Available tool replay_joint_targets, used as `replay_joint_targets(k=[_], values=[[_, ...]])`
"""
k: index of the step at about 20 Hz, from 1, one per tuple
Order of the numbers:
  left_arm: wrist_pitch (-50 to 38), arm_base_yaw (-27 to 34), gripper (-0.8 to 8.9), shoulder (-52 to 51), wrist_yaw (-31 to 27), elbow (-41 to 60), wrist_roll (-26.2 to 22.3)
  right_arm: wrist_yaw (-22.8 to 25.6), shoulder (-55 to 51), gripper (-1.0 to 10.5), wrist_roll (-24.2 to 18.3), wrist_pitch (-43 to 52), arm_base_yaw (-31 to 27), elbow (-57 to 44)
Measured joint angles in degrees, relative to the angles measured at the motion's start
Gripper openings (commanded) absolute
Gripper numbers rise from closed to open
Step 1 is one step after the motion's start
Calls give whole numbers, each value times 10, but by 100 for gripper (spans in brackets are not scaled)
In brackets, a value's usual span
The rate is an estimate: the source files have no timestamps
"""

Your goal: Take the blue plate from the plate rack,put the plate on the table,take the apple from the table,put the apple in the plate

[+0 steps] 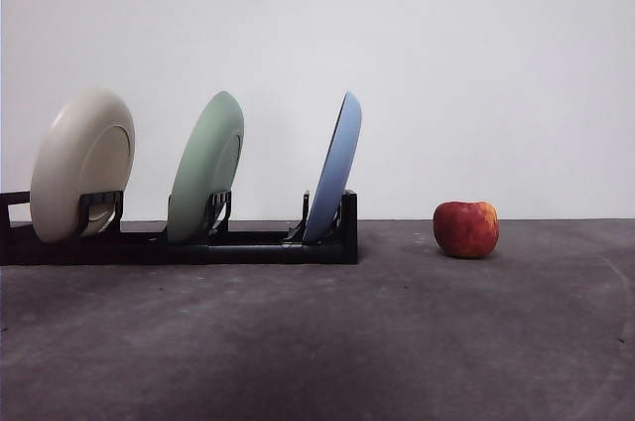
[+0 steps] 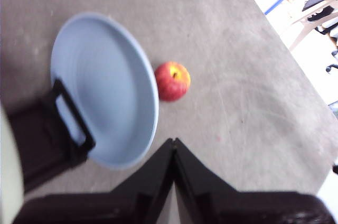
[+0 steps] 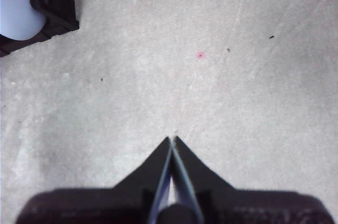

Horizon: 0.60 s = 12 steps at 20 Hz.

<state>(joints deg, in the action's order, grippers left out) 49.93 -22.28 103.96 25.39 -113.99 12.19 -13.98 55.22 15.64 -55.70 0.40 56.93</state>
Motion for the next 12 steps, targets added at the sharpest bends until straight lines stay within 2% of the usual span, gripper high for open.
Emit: replay_joint_targets(k=[3,6,8,9,12], values=[[-10,-20,-5,59,-4,-57,3,0,0,1,0,0,0,0],[-52,-33,11,99,-12,-63,26,0,0,1,0,0,0,0],[-57,-40,189,119,-31,-63,36,0,0,1,0,0,0,0],[-57,-42,234,126,-35,-63,40,0,0,1,0,0,0,0],[-57,-48,258,137,-39,-63,44,1,0,1,0,1,0,0]])
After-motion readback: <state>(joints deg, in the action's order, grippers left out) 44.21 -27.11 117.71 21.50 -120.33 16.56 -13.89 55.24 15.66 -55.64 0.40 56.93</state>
